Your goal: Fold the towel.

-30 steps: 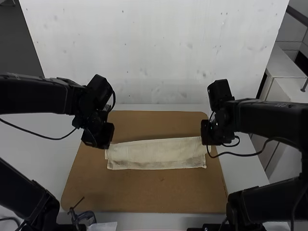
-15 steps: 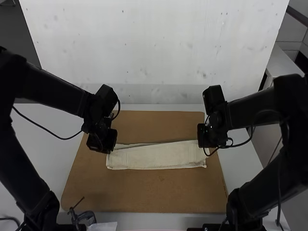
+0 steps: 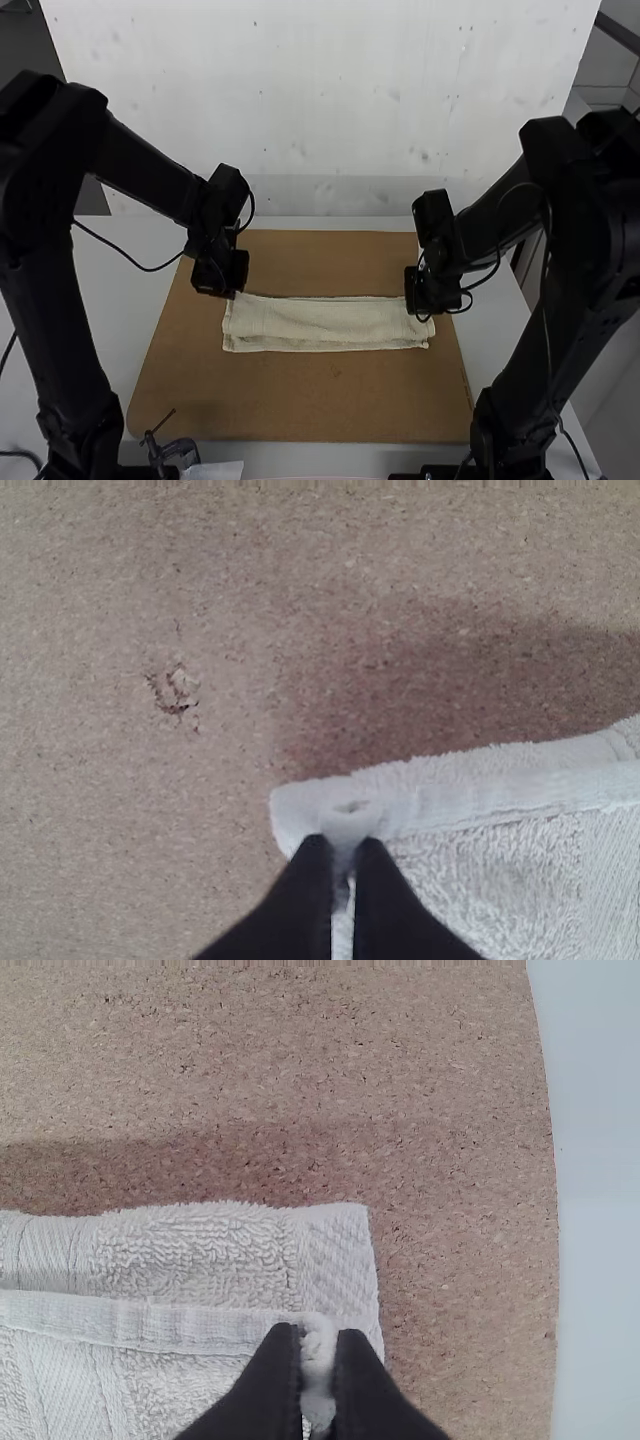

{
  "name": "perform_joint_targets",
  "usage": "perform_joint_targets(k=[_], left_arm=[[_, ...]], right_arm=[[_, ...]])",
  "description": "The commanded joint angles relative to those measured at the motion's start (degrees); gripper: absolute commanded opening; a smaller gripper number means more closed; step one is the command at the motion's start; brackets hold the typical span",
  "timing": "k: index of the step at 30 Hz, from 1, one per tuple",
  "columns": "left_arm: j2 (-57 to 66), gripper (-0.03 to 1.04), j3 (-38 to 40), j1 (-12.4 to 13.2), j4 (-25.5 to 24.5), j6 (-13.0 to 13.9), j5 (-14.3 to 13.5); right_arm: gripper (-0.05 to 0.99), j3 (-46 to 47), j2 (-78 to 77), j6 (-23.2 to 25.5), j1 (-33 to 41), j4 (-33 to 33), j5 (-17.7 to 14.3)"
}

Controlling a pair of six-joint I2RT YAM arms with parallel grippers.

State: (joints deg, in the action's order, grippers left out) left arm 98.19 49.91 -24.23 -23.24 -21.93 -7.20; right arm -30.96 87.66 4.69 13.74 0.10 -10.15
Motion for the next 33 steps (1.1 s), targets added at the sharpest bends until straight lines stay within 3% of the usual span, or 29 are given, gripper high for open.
perform_joint_targets(k=[1,9,10,11,13,15,16,17,23,29,33], left_arm=[[1.7,0.01,1.8,0.3,0.8,0.2,-1.1],[2.8,0.02,1.9,0.3,2.4,0.2,-0.9],[2.8,0.06,1.9,0.5,2.4,0.1,-0.6],[2.7,0.18,1.9,0.7,2.3,0.2,-0.2],[2.4,0.50,2.3,1.5,1.9,0.1,2.5],[1.7,0.89,2.8,2.9,0.0,-0.3,5.7],[1.2,0.99,3.0,3.2,-0.7,-0.3,6.1],[0.9,1.01,3.0,3.7,-1.0,-0.3,6.1],[-3.1,1.00,2.2,5.2,-1.6,-0.1,6.2],[-5.3,1.00,1.8,5.4,-1.7,0.0,6.3],[-6.7,1.00,1.4,6.0,-1.7,0.0,6.3]], right_arm=[[0.01,-2.1,0.8,0.0,-1.0,0.7,-1.1],[0.01,-1.6,1.8,0.0,-1.3,1.3,-0.8],[0.02,-1.6,1.8,0.0,-1.3,1.1,-0.8],[0.10,-1.6,1.6,0.1,-1.6,0.6,-0.7],[0.36,-1.8,0.5,1.0,-2.4,-1.7,1.5],[0.65,-2.4,-0.8,3.1,-4.2,-4.8,6.4],[0.82,-2.8,-1.3,3.3,-5.1,-6.5,8.1],[0.89,-3.2,-1.9,3.7,-5.6,-8.2,9.4],[0.88,-2.6,-1.3,5.8,-7.4,-9.7,12.6],[0.88,-4.5,8.8,9.7,-9.2,-9.9,15.4],[0.78,-4.9,12.3,11.0,-9.3,-10.0,15.4]])
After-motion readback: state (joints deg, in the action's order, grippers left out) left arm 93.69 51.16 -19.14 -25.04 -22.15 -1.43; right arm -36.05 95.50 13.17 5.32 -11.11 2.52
